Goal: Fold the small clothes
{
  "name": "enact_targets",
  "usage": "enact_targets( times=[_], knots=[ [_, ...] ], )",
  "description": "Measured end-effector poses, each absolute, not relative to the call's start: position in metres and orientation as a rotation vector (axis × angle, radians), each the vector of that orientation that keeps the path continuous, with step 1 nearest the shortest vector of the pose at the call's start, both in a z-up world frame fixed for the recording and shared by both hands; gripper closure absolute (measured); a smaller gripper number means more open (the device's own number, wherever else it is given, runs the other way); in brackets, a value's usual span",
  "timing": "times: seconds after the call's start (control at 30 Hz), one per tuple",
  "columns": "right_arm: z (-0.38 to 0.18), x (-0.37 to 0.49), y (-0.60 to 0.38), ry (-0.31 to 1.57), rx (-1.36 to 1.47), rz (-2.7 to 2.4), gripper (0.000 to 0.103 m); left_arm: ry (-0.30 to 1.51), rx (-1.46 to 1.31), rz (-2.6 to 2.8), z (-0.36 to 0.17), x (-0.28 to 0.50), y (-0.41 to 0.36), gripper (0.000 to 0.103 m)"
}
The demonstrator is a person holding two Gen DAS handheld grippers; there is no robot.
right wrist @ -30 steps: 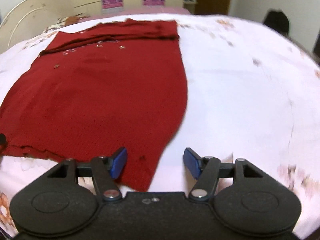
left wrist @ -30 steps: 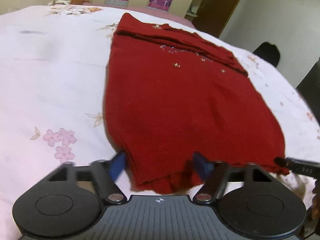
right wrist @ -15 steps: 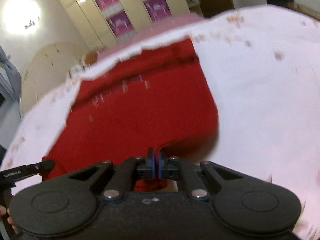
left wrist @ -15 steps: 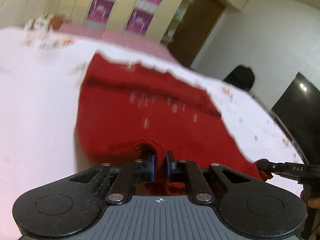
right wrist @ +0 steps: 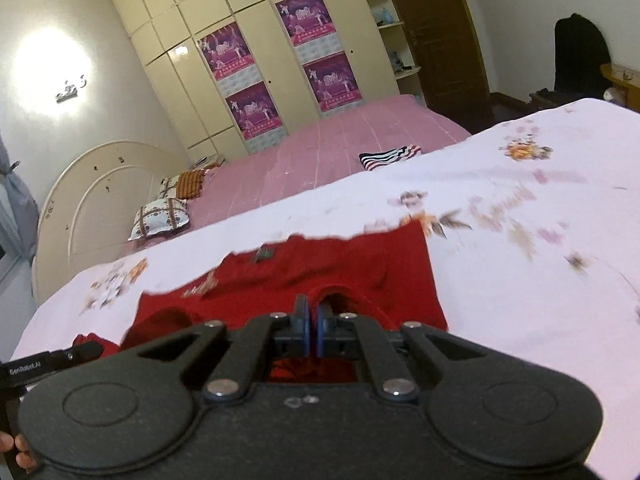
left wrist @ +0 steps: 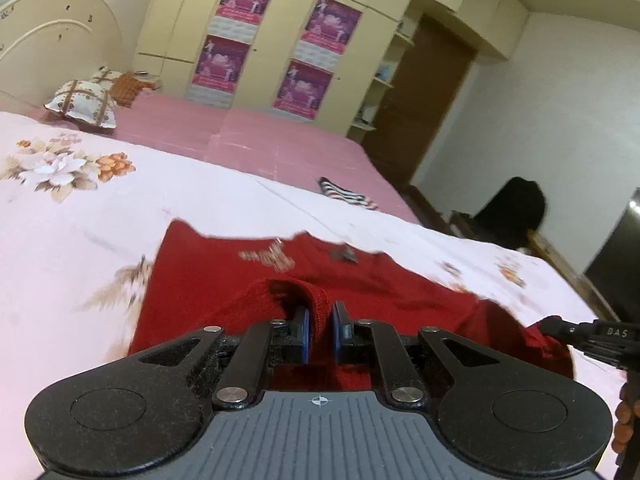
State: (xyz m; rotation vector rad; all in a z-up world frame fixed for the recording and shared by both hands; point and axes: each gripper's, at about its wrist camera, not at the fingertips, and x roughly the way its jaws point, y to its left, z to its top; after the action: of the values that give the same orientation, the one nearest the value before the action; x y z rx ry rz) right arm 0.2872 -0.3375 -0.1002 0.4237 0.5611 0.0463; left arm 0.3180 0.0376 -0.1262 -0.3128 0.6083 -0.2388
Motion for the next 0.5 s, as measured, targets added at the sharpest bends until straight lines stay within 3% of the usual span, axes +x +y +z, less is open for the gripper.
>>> enact_targets(
  times=[0.37, 0.5],
  knots=[
    [-0.141, 0.397, -0.364, 0.602, 0.496, 0.002, 0.099, 0.661, -0.334, -0.119, -0.166, 0.436, 0.022, 0.092],
    [-0.155, 0.418, -0.373, 0.627, 0.501, -0.082, 0.081, 0.712, -0.369, -0.085, -0.176, 0.463, 0.026, 0.089]
  ],
)
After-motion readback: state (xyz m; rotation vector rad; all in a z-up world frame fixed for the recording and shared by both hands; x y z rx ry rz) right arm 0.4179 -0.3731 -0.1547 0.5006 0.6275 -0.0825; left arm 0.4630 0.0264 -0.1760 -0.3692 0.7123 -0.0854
